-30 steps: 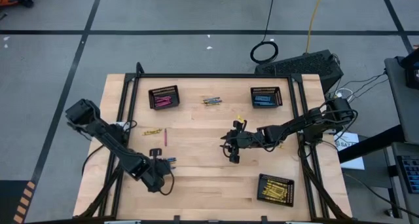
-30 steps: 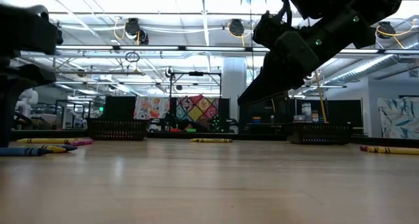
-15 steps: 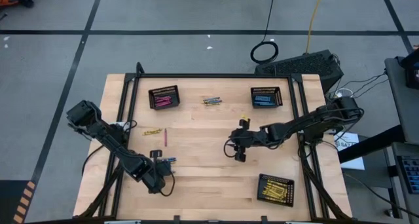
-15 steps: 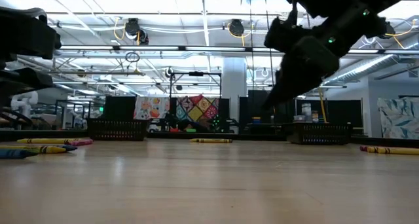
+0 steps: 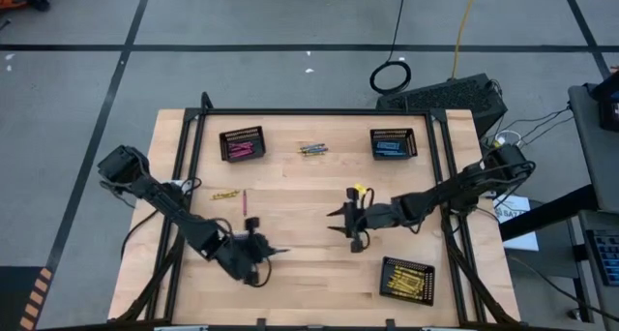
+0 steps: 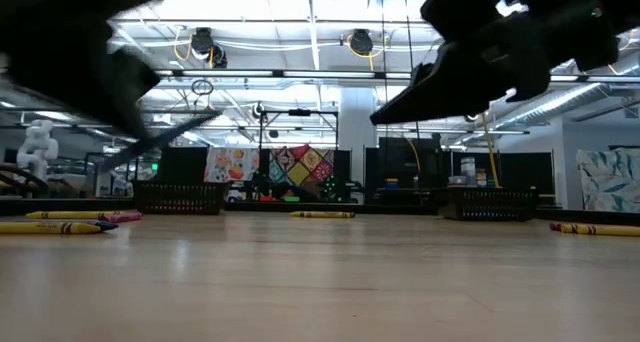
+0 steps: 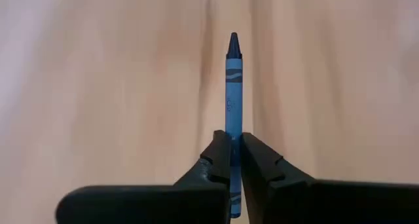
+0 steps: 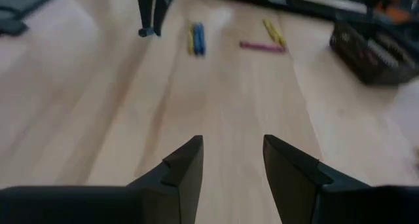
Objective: Sort crayons
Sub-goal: Put the blue crayon into the top right black bin
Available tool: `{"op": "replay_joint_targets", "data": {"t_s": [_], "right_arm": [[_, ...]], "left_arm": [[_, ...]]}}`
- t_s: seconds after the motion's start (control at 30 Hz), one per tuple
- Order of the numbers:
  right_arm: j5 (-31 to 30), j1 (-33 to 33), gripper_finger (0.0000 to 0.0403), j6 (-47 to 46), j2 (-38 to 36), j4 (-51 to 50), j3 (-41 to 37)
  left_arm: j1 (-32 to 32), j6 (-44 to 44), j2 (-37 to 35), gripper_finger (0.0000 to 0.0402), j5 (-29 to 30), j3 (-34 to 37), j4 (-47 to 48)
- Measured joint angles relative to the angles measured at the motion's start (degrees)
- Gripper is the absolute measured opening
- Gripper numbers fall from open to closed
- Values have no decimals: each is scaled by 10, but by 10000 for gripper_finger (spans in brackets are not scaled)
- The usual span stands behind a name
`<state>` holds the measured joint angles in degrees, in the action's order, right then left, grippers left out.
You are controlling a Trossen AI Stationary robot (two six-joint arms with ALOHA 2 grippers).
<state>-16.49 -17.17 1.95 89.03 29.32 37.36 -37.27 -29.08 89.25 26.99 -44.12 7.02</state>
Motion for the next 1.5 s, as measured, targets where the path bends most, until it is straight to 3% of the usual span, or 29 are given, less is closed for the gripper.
{"op": "replay_joint_targets", "data": {"t_s": [0.2,0.3,0.53,0.7,0.87,1.0,1.5], "right_arm": [[-9,-5,144,13,1,140,-35],[39,-5,144,28,0,206,-35],[125,-7,144,35,-2,375,-34],[138,-6,160,76,-2,412,0],[138,-6,186,112,-2,305,65],[137,-12,184,132,-2,210,101],[134,-15,13,134,-2,209,112]], "left_arm": [[47,249,-1,11,41,0,-269],[70,354,-1,11,45,-1,-380],[98,463,-1,11,21,-1,-528],[98,479,-2,11,18,-1,-558],[94,478,-2,11,18,-1,-562],[93,476,-2,11,17,-1,-562],[94,475,-2,11,16,-1,-563]]}}
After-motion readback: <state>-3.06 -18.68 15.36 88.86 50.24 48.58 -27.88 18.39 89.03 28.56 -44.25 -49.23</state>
